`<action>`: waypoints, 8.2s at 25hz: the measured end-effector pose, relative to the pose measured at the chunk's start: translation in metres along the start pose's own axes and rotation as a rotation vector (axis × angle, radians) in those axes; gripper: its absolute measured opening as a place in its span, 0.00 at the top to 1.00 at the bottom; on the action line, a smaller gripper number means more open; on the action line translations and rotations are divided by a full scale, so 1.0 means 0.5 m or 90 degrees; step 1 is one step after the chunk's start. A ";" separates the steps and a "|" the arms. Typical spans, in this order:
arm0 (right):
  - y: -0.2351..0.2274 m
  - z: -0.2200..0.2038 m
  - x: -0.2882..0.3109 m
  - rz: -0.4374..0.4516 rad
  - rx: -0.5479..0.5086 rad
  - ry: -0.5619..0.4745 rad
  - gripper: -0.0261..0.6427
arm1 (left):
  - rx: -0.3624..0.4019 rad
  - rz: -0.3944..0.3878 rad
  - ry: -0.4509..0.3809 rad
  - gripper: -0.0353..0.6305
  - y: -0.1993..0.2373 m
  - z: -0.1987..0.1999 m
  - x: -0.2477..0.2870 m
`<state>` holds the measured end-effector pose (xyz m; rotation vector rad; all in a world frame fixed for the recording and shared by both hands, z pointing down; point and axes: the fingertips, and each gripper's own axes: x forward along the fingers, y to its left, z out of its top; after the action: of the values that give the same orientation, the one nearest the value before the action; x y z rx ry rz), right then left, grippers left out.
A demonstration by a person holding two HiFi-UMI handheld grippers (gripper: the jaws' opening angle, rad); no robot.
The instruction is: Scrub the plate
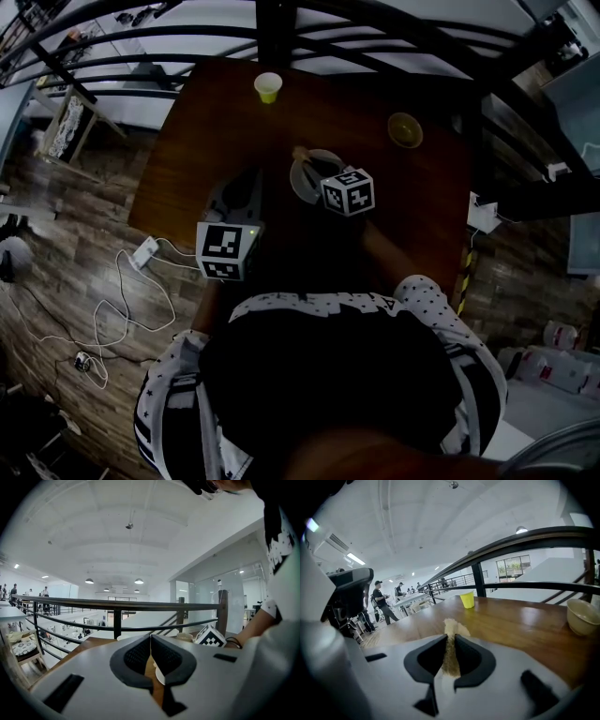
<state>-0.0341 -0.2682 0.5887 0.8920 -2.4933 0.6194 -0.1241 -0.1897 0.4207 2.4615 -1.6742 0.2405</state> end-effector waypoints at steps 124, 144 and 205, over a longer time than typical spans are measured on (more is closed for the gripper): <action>-0.077 -0.017 -0.038 -0.071 -0.036 0.024 0.89 | -0.008 -0.036 0.013 0.93 -0.033 -0.004 0.026; -0.038 -0.058 -0.028 -0.040 -0.037 0.064 0.89 | -0.012 -0.031 0.019 0.93 -0.031 -0.012 0.025; 0.101 -0.126 -0.095 0.079 -0.038 0.116 0.89 | -0.015 -0.043 0.010 0.93 -0.048 -0.014 0.018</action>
<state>-0.0195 -0.1767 0.6018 0.6317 -2.4014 0.6324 -0.0986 -0.1875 0.4286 2.4867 -1.5763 0.2308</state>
